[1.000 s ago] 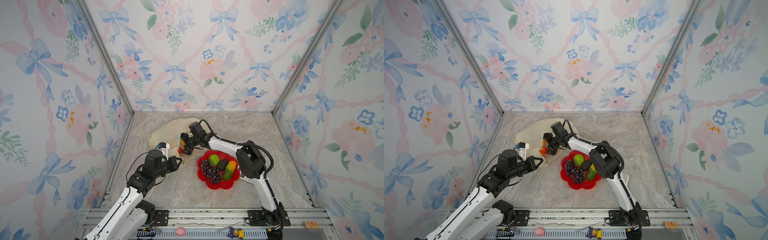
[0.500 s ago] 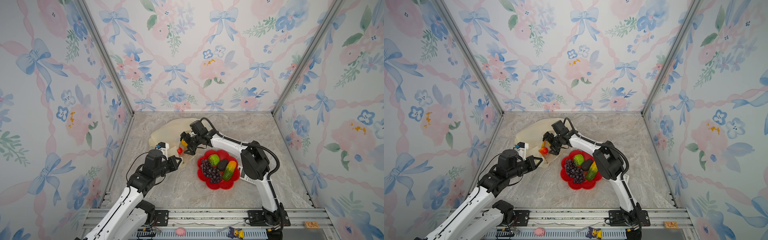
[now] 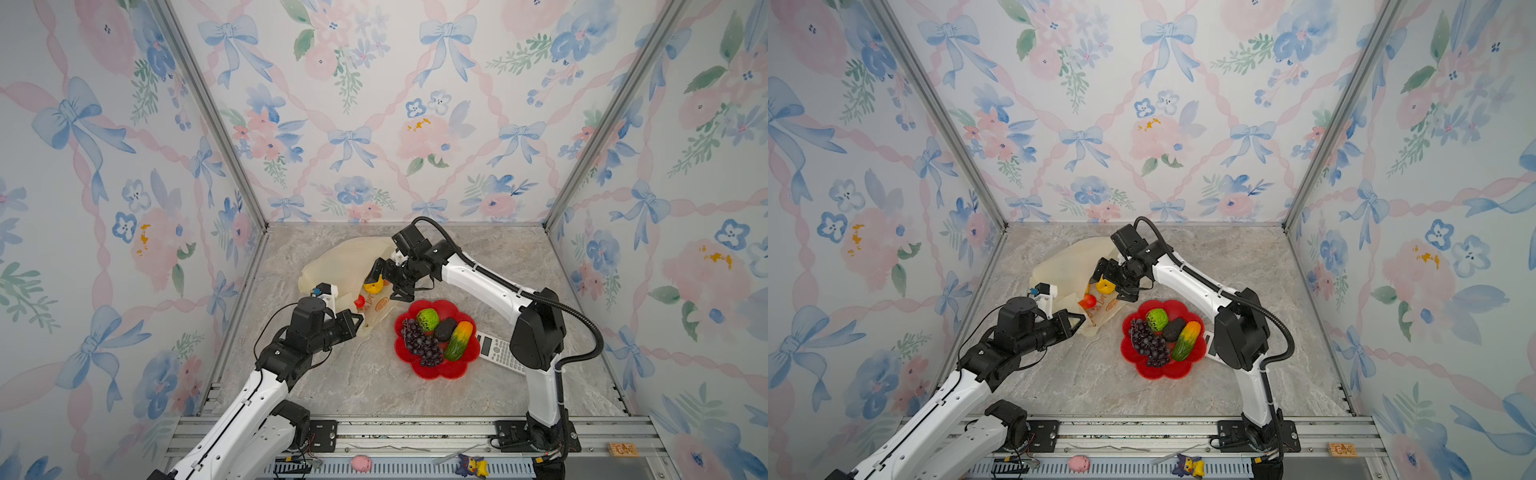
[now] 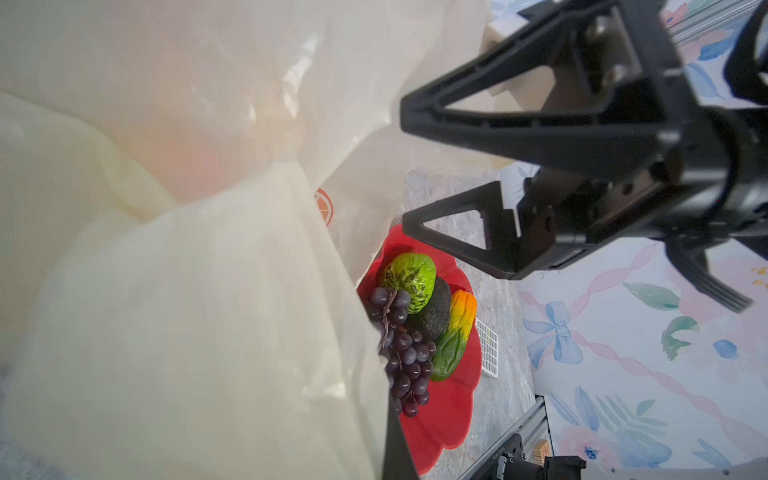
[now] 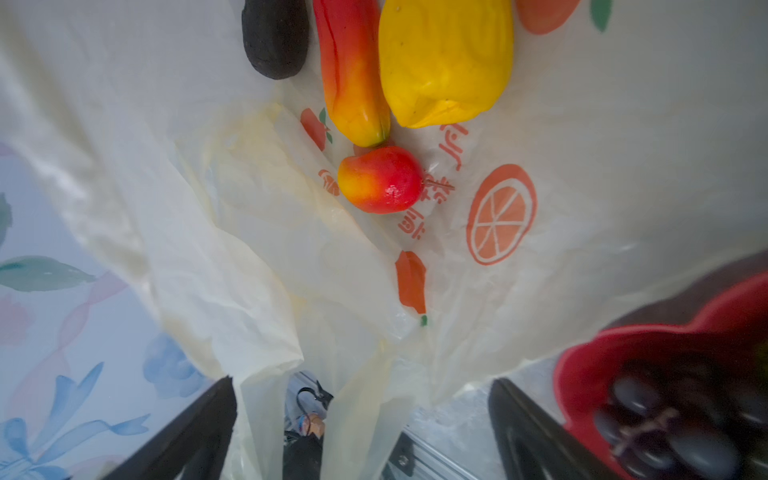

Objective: Place the fruits into the plastic bag
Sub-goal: 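Withdraw the right gripper from the bag and move it over the bowl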

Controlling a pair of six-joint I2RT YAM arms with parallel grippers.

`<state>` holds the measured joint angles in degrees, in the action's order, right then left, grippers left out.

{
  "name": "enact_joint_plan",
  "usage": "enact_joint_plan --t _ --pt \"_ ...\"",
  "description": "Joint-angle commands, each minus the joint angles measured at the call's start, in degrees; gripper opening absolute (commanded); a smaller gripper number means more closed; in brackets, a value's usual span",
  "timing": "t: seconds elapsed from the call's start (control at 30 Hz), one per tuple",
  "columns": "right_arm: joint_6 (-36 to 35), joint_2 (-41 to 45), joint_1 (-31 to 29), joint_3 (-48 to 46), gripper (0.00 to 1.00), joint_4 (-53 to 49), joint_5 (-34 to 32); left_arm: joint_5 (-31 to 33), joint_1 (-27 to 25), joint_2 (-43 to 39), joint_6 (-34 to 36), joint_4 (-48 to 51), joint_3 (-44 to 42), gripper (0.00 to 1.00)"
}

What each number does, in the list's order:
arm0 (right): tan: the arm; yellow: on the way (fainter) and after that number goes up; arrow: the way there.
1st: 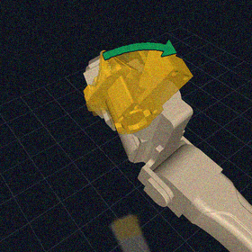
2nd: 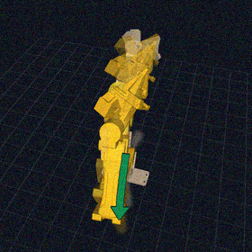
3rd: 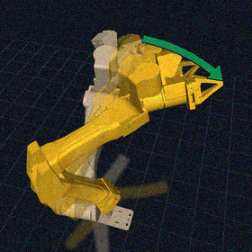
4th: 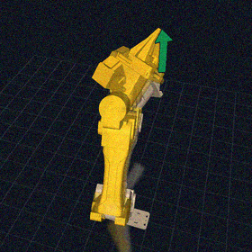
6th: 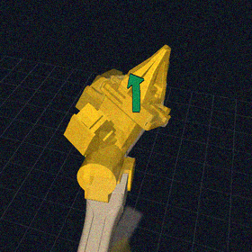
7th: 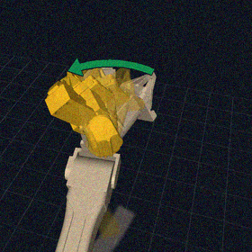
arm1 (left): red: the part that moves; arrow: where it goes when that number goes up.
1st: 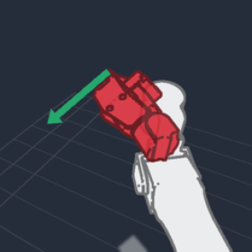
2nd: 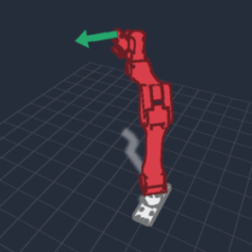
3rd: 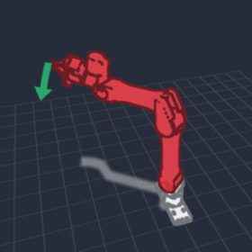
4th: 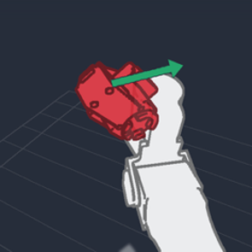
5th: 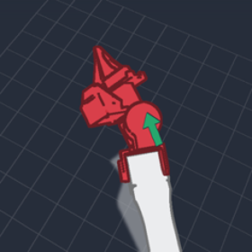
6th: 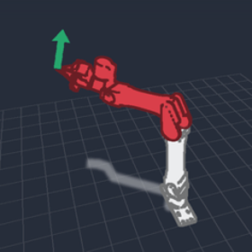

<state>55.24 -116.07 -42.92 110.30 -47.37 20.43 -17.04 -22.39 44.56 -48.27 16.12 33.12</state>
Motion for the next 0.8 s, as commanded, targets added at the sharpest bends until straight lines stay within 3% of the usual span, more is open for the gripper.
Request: enact_joint_plan --t 0.0,0.1,0.2,0.4,0.77 --pt "-10.9 5.5 -0.9 1.9 0.96 -16.4 -11.0 -0.5 0.5 0.2 0.5 -1.4 1.0 0.00" --pt "-13.3 9.8 -1.3 -1.9 0.96 -20.7 -18.3 -0.8 0.7 0.3 0.7 -1.5 0.9 0.00" --pt "-13.0 16.0 0.4 -9.9 0.96 -19.7 -20.9 -1.4 0.9 0.3 0.8 -2.1 0.7 0.00" --pt "-9.7 26.8 8.0 -26.1 0.96 -14.2 -15.9 -2.5 1.0 0.5 0.7 -4.0 -0.1 0.00" --pt "-7.3 28.5 10.5 -32.7 0.96 -19.7 -17.0 -1.9 1.0 0.0 0.5 -4.6 -0.3 0.00"
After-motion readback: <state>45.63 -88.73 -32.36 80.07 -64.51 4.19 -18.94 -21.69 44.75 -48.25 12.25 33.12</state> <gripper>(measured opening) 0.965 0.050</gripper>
